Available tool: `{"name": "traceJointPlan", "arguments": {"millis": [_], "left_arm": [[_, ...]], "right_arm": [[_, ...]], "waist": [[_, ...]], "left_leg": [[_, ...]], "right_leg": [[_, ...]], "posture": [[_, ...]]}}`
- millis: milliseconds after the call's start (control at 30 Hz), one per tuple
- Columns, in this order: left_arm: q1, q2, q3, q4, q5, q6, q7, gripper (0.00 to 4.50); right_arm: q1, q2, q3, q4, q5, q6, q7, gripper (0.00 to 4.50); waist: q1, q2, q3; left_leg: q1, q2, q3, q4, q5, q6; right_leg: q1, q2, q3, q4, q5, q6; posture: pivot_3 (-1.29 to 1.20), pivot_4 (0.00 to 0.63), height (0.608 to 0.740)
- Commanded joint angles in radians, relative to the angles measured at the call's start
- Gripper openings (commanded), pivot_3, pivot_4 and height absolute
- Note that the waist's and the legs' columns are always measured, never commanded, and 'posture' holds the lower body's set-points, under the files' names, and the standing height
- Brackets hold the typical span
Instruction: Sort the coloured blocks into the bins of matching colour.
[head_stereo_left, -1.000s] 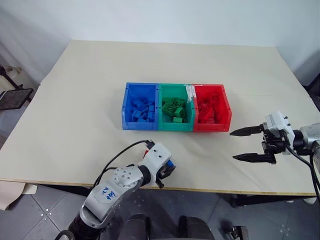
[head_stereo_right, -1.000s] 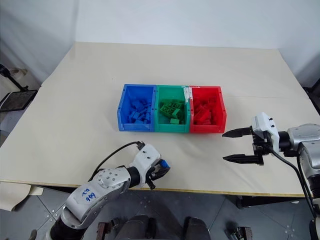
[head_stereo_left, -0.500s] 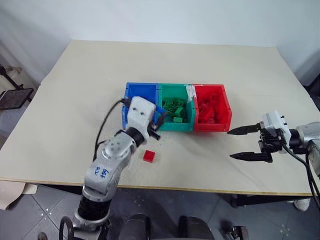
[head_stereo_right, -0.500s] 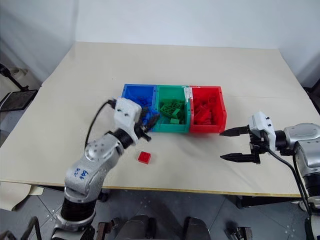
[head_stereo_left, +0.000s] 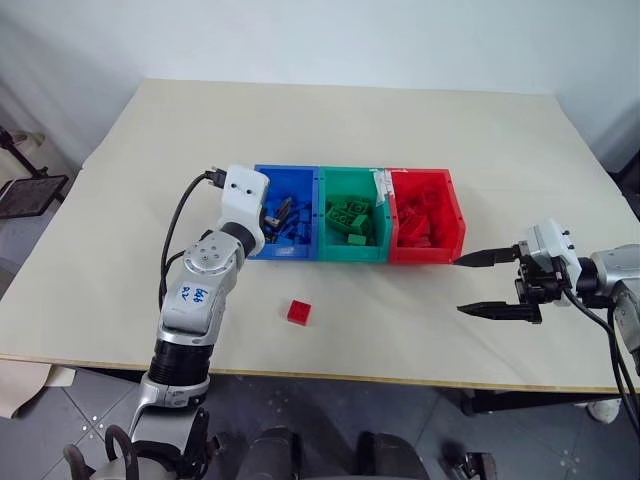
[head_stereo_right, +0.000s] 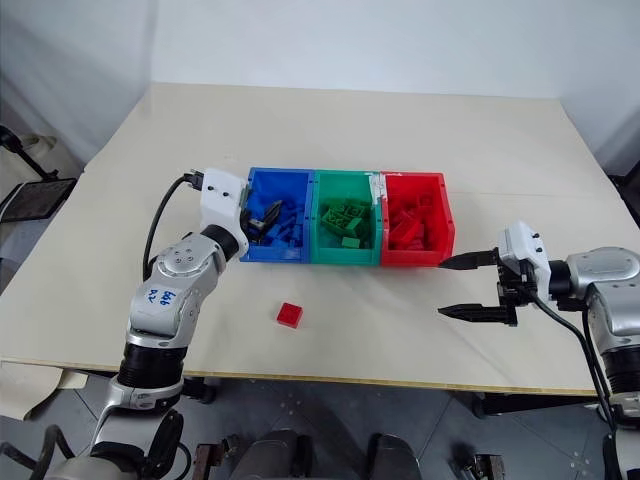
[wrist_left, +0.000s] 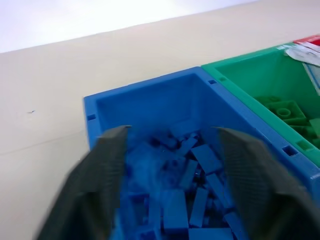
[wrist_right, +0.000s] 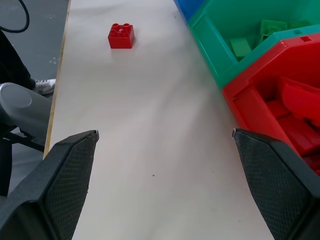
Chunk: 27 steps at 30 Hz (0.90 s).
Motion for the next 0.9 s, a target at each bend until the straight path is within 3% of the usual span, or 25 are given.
{"name": "traceJointPlan", "arguments": {"millis": [33,233,433,633,900], "left_arm": [[0.013,0.053,0.008,-0.07,-0.01,-0.032,-0.071,4.41],[0.233,0.229,0.057,-0.299,-0.205,-0.067,-0.407,4.46],[0.472,0.371,0.165,-0.381,-0.333,-0.131,-0.633,4.46],[0.758,0.485,0.364,-0.305,-0.396,-0.292,-0.87,4.46],[0.844,0.53,0.459,-0.168,-0.409,-0.447,-1.028,4.46]], "right_arm": [[-0.023,0.003,-0.033,-0.003,-0.005,-0.008,0.026,4.5],[-0.06,0.025,-0.025,0.034,0.005,-0.016,0.065,4.5],[-0.091,0.007,0.022,0.095,0.014,-0.044,0.07,4.5],[-0.125,-0.009,0.076,0.138,0.045,-0.071,0.07,4.5],[-0.15,-0.031,0.132,0.177,0.078,-0.108,0.07,4.5]], "waist": [[-0.003,0.0,0.0],[-0.011,0.0,0.0],[-0.011,0.0,0.0],[-0.013,0.0,0.0],[-0.014,0.001,0.0]], "left_leg": [[0.0,0.0,0.0,0.0,0.0,0.0],[0.001,0.001,0.001,-0.001,0.0,-0.001],[0.0,0.001,0.001,0.0,0.0,-0.001],[-0.001,0.001,0.003,-0.002,0.0,-0.001],[-0.001,0.001,0.004,-0.003,0.0,-0.001]], "right_leg": [[0.0,0.0,0.0,0.0,0.0,0.0],[-0.003,0.0,0.002,0.005,0.0,0.0],[-0.003,-0.007,0.003,0.005,0.0,-0.001],[-0.007,-0.008,0.003,0.005,-0.001,-0.002],[-0.011,-0.01,0.003,0.008,-0.001,-0.002]], "posture": [[0.0,0.15,0.74],[0.0,0.15,0.74],[0.0,0.15,0.74],[0.0,0.15,0.74],[0.0,0.15,0.74]]}}
